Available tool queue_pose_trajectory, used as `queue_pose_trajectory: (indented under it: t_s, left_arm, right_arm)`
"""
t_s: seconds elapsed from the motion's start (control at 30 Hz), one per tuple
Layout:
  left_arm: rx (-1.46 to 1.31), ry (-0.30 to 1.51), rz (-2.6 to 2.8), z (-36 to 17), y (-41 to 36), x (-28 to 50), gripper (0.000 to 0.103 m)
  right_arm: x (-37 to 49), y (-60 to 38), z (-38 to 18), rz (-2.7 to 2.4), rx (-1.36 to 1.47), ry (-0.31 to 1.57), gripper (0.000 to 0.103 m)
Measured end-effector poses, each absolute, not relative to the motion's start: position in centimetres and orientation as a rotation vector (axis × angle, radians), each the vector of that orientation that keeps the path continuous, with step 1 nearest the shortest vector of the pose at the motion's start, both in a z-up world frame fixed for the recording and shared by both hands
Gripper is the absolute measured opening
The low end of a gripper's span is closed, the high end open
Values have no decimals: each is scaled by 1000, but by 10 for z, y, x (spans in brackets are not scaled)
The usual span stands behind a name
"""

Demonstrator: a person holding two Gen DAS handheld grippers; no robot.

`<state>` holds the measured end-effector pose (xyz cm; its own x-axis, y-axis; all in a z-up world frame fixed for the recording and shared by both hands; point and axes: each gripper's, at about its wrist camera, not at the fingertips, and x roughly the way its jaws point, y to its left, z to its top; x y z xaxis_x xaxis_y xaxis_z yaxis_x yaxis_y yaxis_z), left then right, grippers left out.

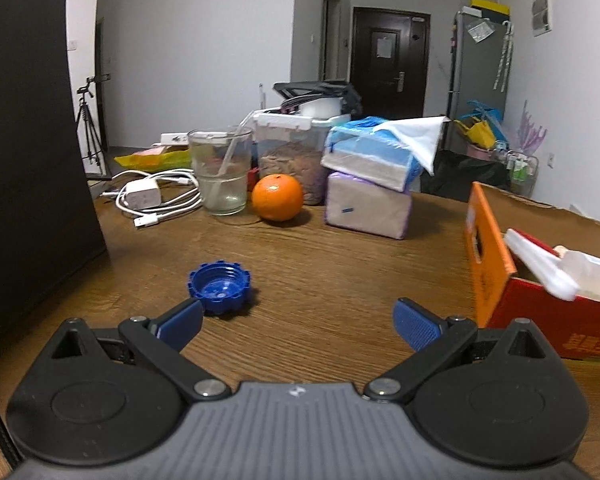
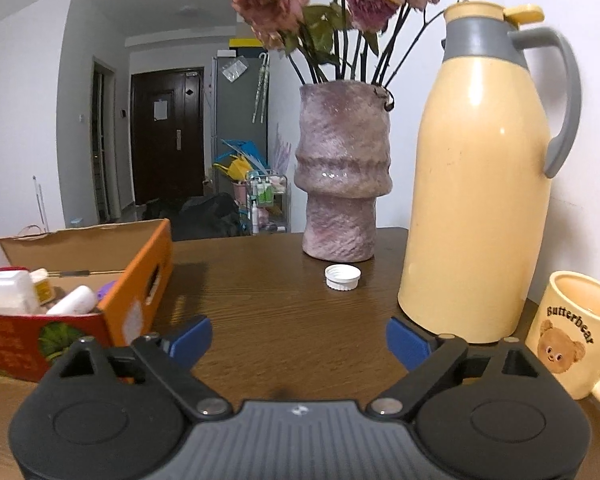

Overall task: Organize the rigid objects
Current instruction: 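Move the left tool toward the blue cap while the right tool approaches the white cap, then grasp the white cap by the vase with the right tool while the left tool hovers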

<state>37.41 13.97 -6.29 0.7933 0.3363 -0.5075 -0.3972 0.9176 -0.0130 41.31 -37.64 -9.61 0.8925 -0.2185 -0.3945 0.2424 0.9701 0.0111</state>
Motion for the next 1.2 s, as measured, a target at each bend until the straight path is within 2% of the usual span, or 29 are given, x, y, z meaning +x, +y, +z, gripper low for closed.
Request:
queue_pose_trajectory:
  t_s: [0.63,1.1,1.2]
  left_arm:
    - [-143,564,471,-76,168,396,103]
    - [-161,587,535,-83,183,414,103]
    - [-160,584,546,-83,185,417,103]
  right_arm:
    - [512,-408,-109,-290,74,473,71]
    - [565,-426,-115,-359,82,535,63]
    - [578,-433,-117,-368,95,558,58]
